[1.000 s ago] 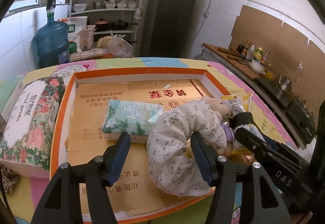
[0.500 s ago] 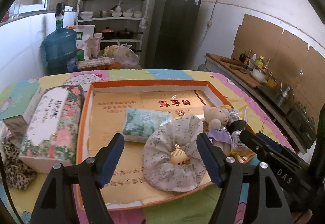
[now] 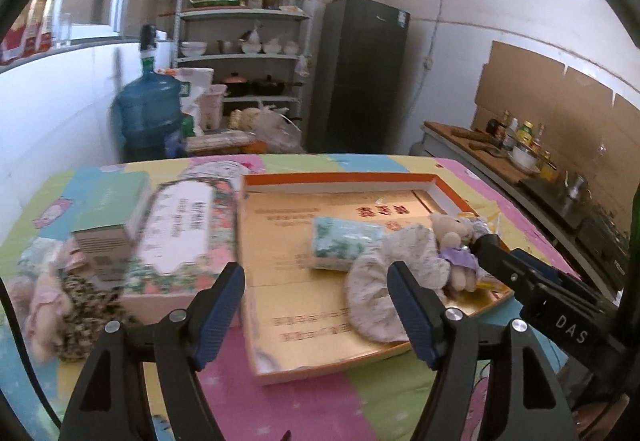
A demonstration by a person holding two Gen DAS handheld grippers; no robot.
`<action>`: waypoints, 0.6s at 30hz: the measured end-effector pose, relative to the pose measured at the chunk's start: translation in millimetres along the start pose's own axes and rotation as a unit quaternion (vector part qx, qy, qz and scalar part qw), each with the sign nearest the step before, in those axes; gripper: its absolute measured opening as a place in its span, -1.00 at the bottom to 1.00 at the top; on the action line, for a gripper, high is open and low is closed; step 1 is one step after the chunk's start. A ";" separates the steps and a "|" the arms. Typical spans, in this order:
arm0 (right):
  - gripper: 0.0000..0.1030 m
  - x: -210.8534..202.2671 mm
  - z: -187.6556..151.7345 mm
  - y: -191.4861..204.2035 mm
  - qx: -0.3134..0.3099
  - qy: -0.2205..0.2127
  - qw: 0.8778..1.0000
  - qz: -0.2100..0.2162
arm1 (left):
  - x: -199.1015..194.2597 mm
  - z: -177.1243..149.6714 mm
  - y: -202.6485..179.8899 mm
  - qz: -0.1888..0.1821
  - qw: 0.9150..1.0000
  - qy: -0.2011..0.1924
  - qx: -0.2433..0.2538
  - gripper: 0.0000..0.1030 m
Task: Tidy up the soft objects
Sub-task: 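Release the cloth ring into the box with the left gripper while the right lowers the bag, then move both open grippers back over the pile of soft items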
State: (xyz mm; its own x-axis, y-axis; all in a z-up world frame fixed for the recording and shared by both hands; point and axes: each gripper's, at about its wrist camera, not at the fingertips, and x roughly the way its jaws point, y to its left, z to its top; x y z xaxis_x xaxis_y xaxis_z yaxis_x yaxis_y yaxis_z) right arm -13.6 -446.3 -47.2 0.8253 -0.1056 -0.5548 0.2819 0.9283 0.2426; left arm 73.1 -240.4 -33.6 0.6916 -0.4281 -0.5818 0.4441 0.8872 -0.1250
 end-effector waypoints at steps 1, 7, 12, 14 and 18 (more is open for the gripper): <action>0.14 -0.4 -0.3 5.2 -0.003 0.000 1.000 0.004 | -5.4 -0.7 5.5 0.005 1.000 -0.005 -0.004 0.43; 0.29 -3.8 -4.1 35.6 -0.019 -0.002 1.000 0.022 | -29.9 -5.2 32.9 0.026 0.999 -0.025 -0.017 0.43; 0.35 -7.1 -10.5 59.0 -0.033 -0.001 0.999 0.034 | -47.0 -11.9 54.0 0.039 0.998 -0.035 -0.027 0.43; 0.44 -8.0 -14.3 68.5 -0.037 0.002 0.999 0.037 | -53.5 -15.5 65.6 0.045 0.998 -0.035 -0.034 0.43; 0.44 -9.6 -23.8 89.1 -0.047 0.010 0.998 0.046 | -65.4 -24.5 86.8 0.057 0.997 -0.036 -0.047 0.43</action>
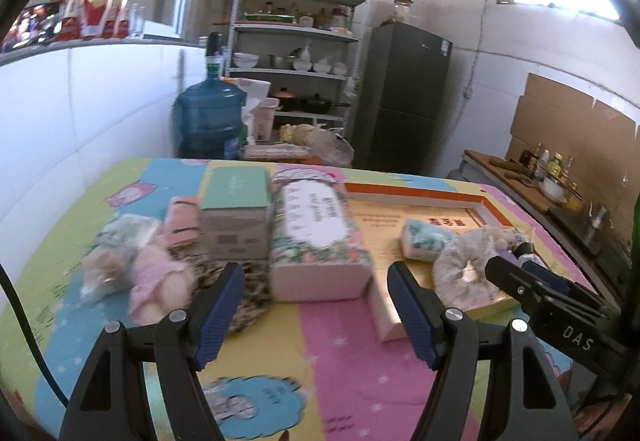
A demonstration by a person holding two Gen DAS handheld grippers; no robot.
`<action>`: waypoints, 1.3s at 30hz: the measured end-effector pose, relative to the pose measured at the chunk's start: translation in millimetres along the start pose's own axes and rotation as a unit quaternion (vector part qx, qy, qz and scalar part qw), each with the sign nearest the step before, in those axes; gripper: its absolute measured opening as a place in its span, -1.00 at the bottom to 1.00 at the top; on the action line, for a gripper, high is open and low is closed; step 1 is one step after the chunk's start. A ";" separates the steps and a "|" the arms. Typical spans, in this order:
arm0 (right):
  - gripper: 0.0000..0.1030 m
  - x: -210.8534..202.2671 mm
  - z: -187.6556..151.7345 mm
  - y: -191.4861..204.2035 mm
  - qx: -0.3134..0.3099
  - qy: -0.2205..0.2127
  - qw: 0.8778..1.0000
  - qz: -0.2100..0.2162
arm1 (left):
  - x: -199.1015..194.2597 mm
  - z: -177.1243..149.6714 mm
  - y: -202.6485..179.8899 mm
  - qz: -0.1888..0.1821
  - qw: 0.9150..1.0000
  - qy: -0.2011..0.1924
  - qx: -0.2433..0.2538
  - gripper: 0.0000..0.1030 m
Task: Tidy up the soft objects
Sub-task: 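Move both open grippers back over the pile of soft items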
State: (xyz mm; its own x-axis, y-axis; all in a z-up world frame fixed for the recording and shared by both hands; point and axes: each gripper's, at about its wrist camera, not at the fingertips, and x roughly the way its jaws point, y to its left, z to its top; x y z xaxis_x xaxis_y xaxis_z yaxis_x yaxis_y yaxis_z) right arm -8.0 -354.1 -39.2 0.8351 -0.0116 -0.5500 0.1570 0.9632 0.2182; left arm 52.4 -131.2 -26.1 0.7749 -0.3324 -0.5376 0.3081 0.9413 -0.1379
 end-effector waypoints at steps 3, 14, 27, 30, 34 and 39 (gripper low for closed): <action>0.44 0.9 -4.7 17.5 -0.010 0.005 1.000 0.010 | -10.5 -5.5 18.1 0.012 1.000 -0.004 -0.010 0.43; 0.44 6.3 -28.5 88.8 -0.055 0.028 0.996 0.057 | -52.4 -23.7 100.0 0.084 0.995 -0.022 -0.058 0.43; 0.44 22.8 -64.5 168.3 -0.103 0.084 0.980 0.145 | -80.1 -41.9 162.3 0.137 0.985 -0.030 -0.096 0.43; 0.44 28.0 -72.0 185.9 -0.120 0.100 0.973 0.167 | -83.4 -46.8 173.1 0.144 0.984 -0.028 -0.102 0.43; 0.45 34.5 -76.8 200.4 -0.137 0.110 0.968 0.177 | -85.5 -49.9 181.1 0.148 0.983 -0.027 -0.106 0.43; 0.47 51.5 -81.7 208.2 -0.137 0.132 0.965 0.182 | -84.9 -51.1 192.0 0.149 0.982 -0.027 -0.113 0.43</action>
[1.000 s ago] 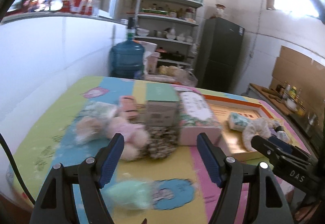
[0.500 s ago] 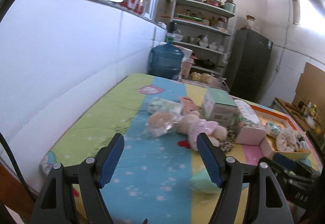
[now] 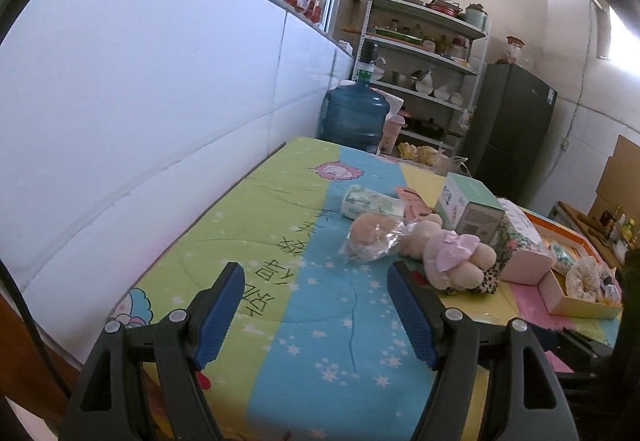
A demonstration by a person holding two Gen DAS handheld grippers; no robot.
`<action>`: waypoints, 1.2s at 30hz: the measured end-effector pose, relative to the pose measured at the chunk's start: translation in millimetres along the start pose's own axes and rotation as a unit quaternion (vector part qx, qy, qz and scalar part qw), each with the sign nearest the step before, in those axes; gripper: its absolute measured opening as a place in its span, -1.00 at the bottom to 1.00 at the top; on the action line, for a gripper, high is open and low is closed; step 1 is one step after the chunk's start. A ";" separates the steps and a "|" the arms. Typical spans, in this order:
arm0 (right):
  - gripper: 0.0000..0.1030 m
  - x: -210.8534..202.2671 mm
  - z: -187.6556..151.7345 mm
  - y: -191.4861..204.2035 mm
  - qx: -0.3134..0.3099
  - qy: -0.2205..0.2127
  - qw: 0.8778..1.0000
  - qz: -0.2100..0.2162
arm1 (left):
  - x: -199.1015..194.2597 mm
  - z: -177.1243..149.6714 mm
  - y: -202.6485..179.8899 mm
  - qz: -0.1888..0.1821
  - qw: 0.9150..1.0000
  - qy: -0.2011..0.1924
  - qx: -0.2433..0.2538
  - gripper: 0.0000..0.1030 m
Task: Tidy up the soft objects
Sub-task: 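Move both open grippers back over the pile of soft items, then grasp the bagged bread roll with the left gripper while the right grasps the green bagged ball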
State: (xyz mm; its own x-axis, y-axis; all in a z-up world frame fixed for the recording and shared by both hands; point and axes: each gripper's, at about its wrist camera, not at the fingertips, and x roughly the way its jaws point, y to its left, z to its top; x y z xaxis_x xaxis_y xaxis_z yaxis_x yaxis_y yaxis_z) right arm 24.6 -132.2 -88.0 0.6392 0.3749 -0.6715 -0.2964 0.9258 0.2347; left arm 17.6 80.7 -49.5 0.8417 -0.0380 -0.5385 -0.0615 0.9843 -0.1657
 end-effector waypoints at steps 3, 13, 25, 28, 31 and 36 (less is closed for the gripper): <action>0.47 12.1 -1.9 -1.0 0.004 0.016 1.000 0.004 | 3.5 1.3 2.9 0.001 1.000 0.002 -0.001 0.43; 0.07 21.3 -2.0 2.4 0.000 0.022 0.999 0.031 | 19.1 3.2 2.0 -0.007 1.000 0.015 0.006 0.43; -0.07 -8.8 2.0 -2.1 -0.010 -0.017 1.000 0.011 | 74.1 29.2 -38.7 -0.093 0.984 0.065 0.138 0.43; -0.07 -17.4 2.6 -6.7 -0.006 -0.026 1.000 0.006 | 96.1 33.8 -50.1 -0.095 0.976 0.087 0.173 0.43; -0.07 -21.2 3.3 -12.1 -0.001 -0.028 1.000 0.002 | 120.4 31.3 -58.9 -0.093 0.967 0.120 0.204 0.43; -0.07 -19.7 3.9 -20.2 0.006 -0.029 1.000 -0.002 | 148.5 28.6 -64.8 -0.078 0.960 0.149 0.226 0.43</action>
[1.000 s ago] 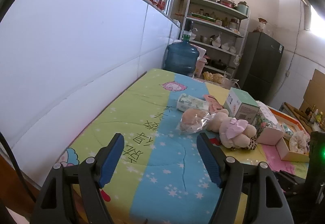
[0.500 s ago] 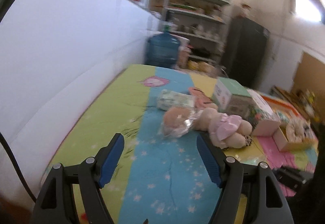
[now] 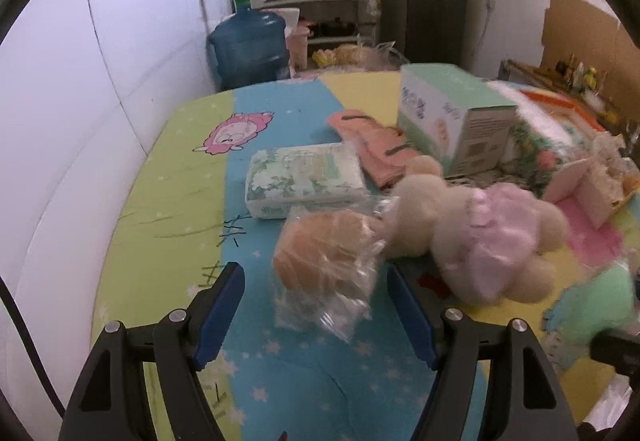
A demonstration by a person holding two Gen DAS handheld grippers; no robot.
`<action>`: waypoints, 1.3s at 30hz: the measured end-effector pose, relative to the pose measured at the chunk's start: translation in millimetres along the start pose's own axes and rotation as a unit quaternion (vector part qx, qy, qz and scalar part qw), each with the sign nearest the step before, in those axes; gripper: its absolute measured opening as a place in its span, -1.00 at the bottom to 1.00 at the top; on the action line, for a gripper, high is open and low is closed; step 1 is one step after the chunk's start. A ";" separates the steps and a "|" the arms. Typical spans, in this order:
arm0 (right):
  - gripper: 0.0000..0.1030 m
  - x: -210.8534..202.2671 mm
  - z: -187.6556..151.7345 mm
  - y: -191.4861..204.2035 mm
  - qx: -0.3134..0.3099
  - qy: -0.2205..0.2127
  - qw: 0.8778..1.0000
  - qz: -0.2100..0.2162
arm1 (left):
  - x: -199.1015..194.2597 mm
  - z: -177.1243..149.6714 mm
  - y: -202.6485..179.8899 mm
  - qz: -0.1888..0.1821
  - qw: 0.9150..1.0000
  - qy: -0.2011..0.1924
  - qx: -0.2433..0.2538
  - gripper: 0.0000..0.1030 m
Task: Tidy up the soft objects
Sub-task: 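Grasp the bagged bread roll with the left gripper while the right grasps the green bagged ball, then carry the bread roll with the left gripper while the right carries the green ball to the box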
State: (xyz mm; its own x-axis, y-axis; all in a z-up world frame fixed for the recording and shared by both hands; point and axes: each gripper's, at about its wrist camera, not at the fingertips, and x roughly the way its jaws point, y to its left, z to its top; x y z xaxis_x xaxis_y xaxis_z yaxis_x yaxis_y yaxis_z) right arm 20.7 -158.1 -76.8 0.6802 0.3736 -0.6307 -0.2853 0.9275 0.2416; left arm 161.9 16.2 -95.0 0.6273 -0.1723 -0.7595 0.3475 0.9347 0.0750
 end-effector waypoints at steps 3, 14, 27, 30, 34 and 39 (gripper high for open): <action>-0.07 3.0 -1.5 -3.1 0.005 0.004 1.000 0.000 | 7.2 3.6 4.5 -0.013 1.000 0.005 -0.012 0.38; -0.07 4.3 1.8 -7.9 0.013 -0.002 1.000 0.003 | 1.0 -8.1 10.6 -0.026 0.998 -0.009 -0.059 -0.04; -0.07 -10.7 21.8 -5.4 -0.002 -0.044 0.999 0.009 | -88.4 -4.5 -0.6 0.006 0.983 -0.117 -0.140 -0.04; -0.07 -18.4 33.8 -7.9 -0.011 -0.067 0.998 0.002 | -99.8 10.2 -9.6 0.008 0.981 -0.131 -0.145 -0.04; -0.07 -30.0 49.8 -19.2 -0.011 -0.096 0.995 -0.011 | -103.4 28.9 -24.2 0.002 0.980 -0.138 -0.143 -0.04; -0.07 -48.9 60.4 -41.0 0.001 -0.125 0.992 -0.027 | -104.5 49.3 -53.9 -0.018 0.979 -0.150 -0.133 -0.04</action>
State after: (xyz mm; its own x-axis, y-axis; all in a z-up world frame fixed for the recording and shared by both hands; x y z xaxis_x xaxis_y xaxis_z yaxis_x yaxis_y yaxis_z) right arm 39.9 -213.4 -11.3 0.8408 0.3145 -0.4405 -0.2425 0.9465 0.2129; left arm 112.0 -31.5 12.2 0.8088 -0.2531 -0.5309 0.2041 0.9674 -0.1503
